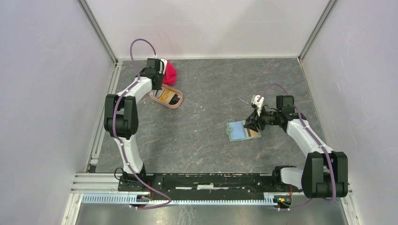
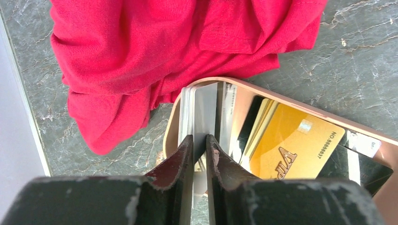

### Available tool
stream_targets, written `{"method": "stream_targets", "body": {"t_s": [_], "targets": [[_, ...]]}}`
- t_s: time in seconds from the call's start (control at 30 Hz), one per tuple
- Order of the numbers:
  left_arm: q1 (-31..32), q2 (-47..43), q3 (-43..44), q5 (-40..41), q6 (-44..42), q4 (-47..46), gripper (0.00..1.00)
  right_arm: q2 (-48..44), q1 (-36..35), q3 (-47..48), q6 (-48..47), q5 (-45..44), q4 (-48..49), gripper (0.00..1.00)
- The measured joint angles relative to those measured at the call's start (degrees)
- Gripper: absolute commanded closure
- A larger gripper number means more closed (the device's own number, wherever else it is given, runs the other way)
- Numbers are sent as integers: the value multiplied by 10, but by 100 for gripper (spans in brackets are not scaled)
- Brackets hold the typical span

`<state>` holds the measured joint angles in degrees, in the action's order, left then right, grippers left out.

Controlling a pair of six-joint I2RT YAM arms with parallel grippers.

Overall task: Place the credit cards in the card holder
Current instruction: Pick up the credit card from the storage box.

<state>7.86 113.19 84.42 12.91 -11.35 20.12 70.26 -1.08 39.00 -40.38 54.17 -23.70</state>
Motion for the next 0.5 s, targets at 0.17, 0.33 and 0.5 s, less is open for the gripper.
{"method": "stream_targets", "body": {"t_s": [0.17,0.33,0.5], "targets": [[0,0,0,-3,0,0,91,0,0,0,0,0,0,55],[0,-6,0,-17,0,5,96,0,0,0,0,0,-2,55],[0,-10,0,-37,0,9,98,1,-1,0,-2,0,-4,55]]}}
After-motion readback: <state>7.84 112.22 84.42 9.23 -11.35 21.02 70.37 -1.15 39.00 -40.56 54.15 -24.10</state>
